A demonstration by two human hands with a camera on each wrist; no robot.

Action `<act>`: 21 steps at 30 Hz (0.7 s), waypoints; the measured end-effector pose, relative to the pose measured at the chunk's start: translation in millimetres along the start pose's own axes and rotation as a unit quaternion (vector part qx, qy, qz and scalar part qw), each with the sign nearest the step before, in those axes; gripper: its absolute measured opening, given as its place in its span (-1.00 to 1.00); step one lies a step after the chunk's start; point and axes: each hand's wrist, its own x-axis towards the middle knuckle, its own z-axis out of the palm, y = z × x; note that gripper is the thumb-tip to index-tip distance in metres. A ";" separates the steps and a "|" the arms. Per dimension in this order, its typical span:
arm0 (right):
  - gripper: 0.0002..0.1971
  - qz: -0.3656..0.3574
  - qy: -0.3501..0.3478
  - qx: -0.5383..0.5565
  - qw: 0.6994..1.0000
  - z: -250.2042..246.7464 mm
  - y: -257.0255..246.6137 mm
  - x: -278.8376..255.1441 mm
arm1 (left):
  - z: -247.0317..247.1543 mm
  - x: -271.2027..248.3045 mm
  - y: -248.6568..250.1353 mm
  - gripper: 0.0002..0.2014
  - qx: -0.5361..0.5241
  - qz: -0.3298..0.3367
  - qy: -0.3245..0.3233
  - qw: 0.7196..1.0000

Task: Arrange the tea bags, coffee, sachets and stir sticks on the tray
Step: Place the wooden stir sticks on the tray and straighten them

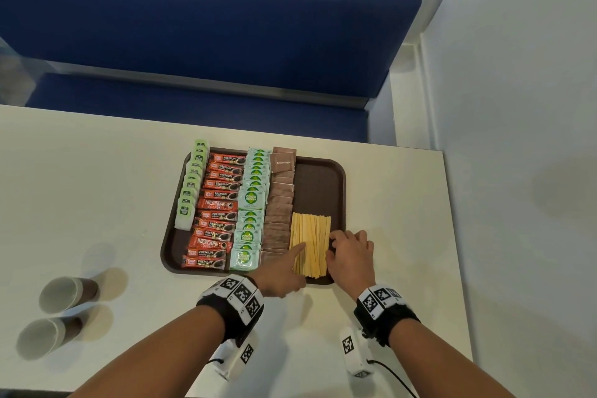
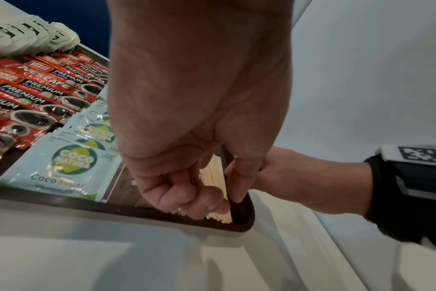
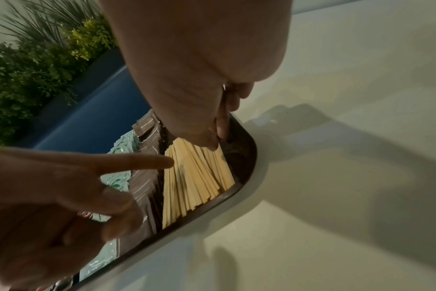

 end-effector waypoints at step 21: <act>-0.60 -0.014 -0.011 0.017 1.000 4.5 0.8 -9.6 | -9.3 25.8 16.6 -0.03 0.046 0.000 0.020 0.999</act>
